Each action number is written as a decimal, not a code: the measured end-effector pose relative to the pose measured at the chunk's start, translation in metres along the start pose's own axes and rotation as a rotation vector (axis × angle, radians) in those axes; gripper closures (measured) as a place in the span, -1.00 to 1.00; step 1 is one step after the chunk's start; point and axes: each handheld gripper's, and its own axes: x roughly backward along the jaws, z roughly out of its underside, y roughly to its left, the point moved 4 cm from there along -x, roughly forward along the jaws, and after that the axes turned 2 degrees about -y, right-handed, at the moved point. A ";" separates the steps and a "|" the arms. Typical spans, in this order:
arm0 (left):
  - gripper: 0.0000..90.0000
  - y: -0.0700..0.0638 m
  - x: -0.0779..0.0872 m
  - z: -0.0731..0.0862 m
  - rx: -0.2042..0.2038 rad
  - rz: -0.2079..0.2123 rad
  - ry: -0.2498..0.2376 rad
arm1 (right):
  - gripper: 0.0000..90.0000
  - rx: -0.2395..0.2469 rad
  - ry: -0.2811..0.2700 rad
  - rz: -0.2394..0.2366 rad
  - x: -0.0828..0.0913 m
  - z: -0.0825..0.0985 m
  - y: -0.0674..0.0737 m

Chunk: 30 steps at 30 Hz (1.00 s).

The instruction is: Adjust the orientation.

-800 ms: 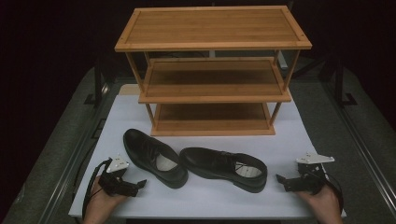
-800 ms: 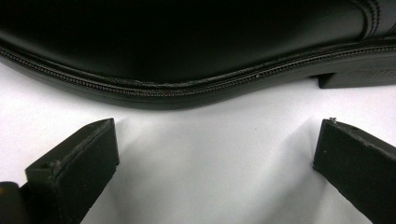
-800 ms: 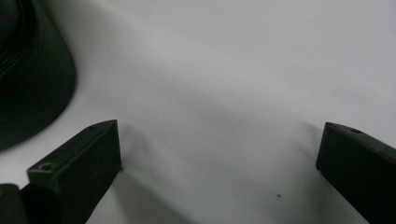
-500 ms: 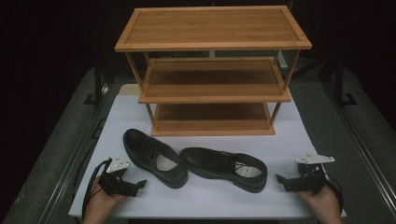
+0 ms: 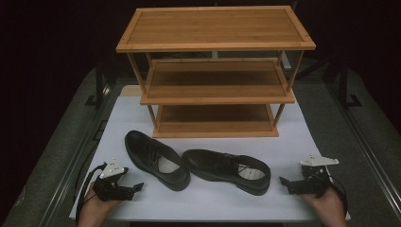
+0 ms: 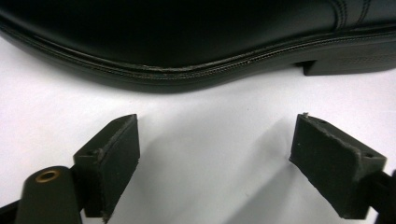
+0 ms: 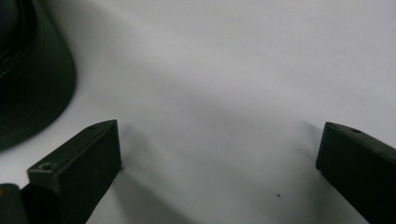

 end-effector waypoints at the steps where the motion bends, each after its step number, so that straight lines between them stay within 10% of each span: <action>1: -0.45 0.000 0.000 0.000 0.000 0.000 0.000 | -1.00 0.000 0.000 0.000 0.000 0.000 0.000; 19: 1.00 0.035 0.022 -0.019 0.119 -0.042 -0.018 | -1.00 0.000 -0.001 0.000 0.000 0.000 0.000; 30: 1.00 0.065 0.027 -0.045 0.136 -0.095 -0.039 | -1.00 0.001 -0.002 -0.001 0.000 0.000 0.000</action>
